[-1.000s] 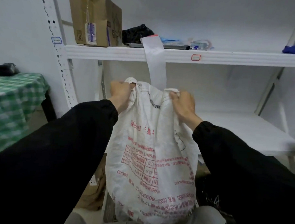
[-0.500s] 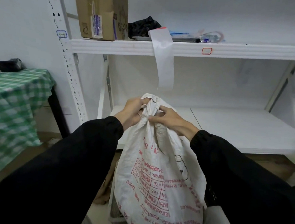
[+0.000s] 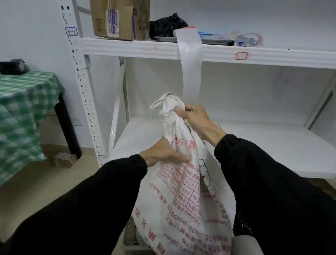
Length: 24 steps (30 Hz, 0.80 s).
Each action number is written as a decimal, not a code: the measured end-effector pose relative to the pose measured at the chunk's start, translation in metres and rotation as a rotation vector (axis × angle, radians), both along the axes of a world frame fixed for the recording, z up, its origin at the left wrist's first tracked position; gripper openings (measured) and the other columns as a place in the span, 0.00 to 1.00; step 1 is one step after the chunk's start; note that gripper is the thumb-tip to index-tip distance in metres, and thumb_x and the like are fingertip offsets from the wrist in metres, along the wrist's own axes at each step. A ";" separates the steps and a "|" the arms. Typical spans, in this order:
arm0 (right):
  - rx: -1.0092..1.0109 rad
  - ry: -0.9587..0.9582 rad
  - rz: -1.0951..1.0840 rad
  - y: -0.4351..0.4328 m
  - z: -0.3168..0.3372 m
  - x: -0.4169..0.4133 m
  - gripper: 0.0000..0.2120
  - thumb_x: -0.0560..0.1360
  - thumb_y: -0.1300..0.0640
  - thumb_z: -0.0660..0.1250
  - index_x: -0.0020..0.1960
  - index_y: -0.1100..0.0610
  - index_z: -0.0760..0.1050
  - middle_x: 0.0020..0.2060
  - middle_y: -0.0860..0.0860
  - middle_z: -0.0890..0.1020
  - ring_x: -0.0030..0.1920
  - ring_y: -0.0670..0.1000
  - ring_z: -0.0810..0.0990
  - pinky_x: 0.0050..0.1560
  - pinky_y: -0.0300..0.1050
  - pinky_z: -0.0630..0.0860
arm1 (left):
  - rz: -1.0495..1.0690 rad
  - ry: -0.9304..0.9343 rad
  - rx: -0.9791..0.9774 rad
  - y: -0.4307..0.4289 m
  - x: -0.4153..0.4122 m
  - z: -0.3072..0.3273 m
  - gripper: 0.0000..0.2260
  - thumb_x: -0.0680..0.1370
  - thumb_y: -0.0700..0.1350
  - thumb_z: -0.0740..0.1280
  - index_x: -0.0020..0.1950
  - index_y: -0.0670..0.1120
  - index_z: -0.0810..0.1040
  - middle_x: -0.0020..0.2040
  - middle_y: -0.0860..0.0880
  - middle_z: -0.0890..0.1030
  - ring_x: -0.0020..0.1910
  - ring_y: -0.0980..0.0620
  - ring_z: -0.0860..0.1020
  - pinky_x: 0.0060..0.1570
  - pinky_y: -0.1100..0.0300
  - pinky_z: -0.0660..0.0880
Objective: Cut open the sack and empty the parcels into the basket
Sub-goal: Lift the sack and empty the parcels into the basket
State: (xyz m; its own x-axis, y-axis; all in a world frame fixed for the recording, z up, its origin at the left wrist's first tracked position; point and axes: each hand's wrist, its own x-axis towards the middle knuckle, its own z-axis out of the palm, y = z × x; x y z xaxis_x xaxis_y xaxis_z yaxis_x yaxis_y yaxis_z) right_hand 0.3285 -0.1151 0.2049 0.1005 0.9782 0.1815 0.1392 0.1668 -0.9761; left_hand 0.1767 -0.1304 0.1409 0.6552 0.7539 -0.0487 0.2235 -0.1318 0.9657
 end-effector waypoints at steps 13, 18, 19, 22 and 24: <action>0.105 -0.226 -0.125 0.001 -0.021 0.009 0.08 0.78 0.52 0.68 0.47 0.56 0.75 0.42 0.49 0.79 0.41 0.46 0.76 0.45 0.40 0.72 | 0.703 -0.050 0.393 0.014 0.038 -0.028 0.14 0.69 0.48 0.79 0.33 0.42 0.78 0.34 0.46 0.82 0.36 0.42 0.81 0.34 0.51 0.77; -0.038 -0.360 -0.134 -0.029 -0.064 0.032 0.44 0.68 0.41 0.75 0.74 0.53 0.55 0.70 0.50 0.57 0.70 0.51 0.63 0.66 0.47 0.68 | 0.898 -0.134 0.212 0.033 0.029 -0.013 0.14 0.71 0.44 0.77 0.34 0.39 0.75 0.37 0.42 0.82 0.39 0.41 0.82 0.41 0.45 0.81; -0.082 -0.391 -0.109 -0.036 -0.075 0.036 0.55 0.64 0.41 0.78 0.78 0.51 0.46 0.75 0.48 0.50 0.75 0.52 0.55 0.72 0.51 0.62 | 0.906 -0.156 0.193 0.036 0.028 -0.010 0.14 0.71 0.44 0.77 0.37 0.36 0.77 0.39 0.40 0.83 0.40 0.40 0.83 0.42 0.43 0.81; -0.189 -0.351 -0.119 -0.046 -0.107 0.039 0.71 0.57 0.44 0.83 0.77 0.49 0.31 0.78 0.48 0.39 0.78 0.52 0.44 0.77 0.54 0.50 | 0.902 -0.193 0.162 0.034 0.030 0.001 0.13 0.71 0.43 0.77 0.39 0.36 0.77 0.43 0.39 0.84 0.42 0.40 0.83 0.43 0.45 0.81; -0.270 -0.190 -0.143 -0.045 -0.127 0.040 0.74 0.54 0.44 0.84 0.77 0.49 0.29 0.79 0.48 0.45 0.78 0.52 0.50 0.77 0.56 0.54 | 0.919 -0.226 0.147 0.031 0.030 0.005 0.12 0.71 0.42 0.77 0.35 0.41 0.75 0.42 0.41 0.83 0.41 0.42 0.83 0.43 0.47 0.82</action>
State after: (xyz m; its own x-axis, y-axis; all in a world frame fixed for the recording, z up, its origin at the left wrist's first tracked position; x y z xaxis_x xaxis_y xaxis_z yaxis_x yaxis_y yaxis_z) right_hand 0.3680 -0.1599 0.0783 0.2294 0.9719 -0.0531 0.3261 -0.1281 -0.9366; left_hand 0.2070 -0.0993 0.1456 -0.2136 0.9665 0.1422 0.1098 -0.1209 0.9866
